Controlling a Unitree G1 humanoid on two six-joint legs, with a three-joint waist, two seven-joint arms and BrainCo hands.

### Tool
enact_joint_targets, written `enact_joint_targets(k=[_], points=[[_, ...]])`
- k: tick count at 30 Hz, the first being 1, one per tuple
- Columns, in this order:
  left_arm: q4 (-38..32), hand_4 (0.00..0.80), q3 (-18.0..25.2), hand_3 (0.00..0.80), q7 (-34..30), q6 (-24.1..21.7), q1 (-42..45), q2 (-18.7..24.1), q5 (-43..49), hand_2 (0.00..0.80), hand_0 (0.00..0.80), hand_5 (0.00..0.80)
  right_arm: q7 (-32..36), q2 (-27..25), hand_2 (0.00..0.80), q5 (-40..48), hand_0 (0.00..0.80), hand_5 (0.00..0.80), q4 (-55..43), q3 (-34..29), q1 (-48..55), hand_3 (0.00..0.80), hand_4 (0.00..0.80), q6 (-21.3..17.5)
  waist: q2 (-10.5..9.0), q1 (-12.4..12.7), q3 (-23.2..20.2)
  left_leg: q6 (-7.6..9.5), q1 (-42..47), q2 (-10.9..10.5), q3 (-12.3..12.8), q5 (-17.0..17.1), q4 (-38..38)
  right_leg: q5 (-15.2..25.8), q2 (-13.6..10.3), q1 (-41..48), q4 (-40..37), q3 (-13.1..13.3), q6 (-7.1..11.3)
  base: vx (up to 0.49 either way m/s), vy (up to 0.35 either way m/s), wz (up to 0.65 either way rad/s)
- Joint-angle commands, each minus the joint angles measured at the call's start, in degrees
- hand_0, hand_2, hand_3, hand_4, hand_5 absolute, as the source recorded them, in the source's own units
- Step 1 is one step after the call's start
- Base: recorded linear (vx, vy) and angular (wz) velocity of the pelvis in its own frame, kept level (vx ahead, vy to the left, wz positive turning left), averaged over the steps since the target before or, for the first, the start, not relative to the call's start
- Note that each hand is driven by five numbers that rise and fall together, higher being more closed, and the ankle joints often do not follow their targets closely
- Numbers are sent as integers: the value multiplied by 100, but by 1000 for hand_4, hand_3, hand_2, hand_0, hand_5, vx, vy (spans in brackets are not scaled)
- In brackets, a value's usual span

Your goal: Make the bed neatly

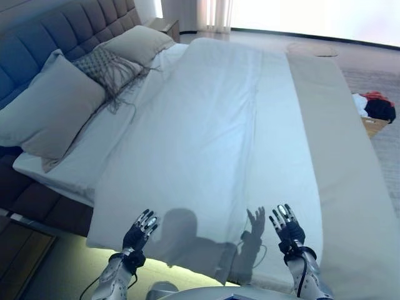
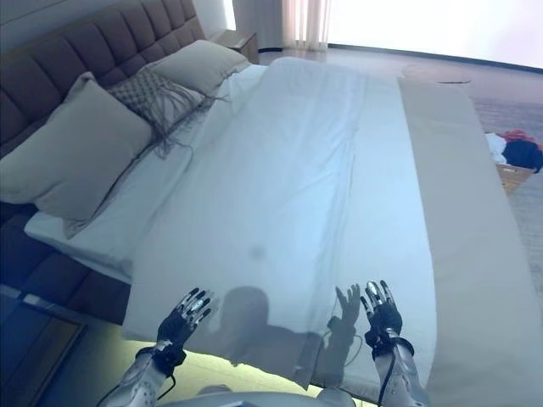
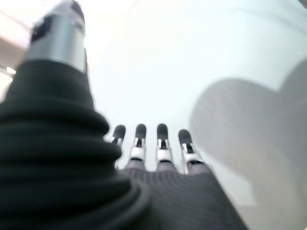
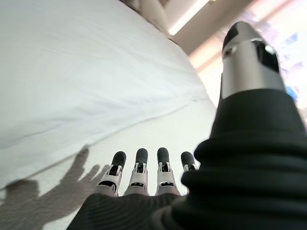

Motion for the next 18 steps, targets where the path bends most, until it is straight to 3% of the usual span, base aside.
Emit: enact_joint_targets(k=[1,7,18], points=[[-660,0,164,0,56,-348,-296,369,5,0,0,0,345,247,0,113,0,0,-127,-65,-307,0,0,-425,-284,38,119,338,-238,-284,-5,-252,22,2376,-138,624,-2436,-209,642,-61,20,-11],[-763,0,200,0,82,-455,-339,316,-41,0,0,0,339,225,0,27,0,0,-27,40,-370,0,0,-387,-200,37,93,246,-289,-276,17,-151,-37,2380,-156,586,-2467,-277,631,-47,25,-1],[-805,0,376,0,330,-297,-216,179,-153,0,0,0,400,368,0,113,0,0,27,117,-327,0,0,-432,-21,41,20,235,-110,-321,34,-110,-197,2303,-188,745,-2477,-430,622,-11,32,0]])
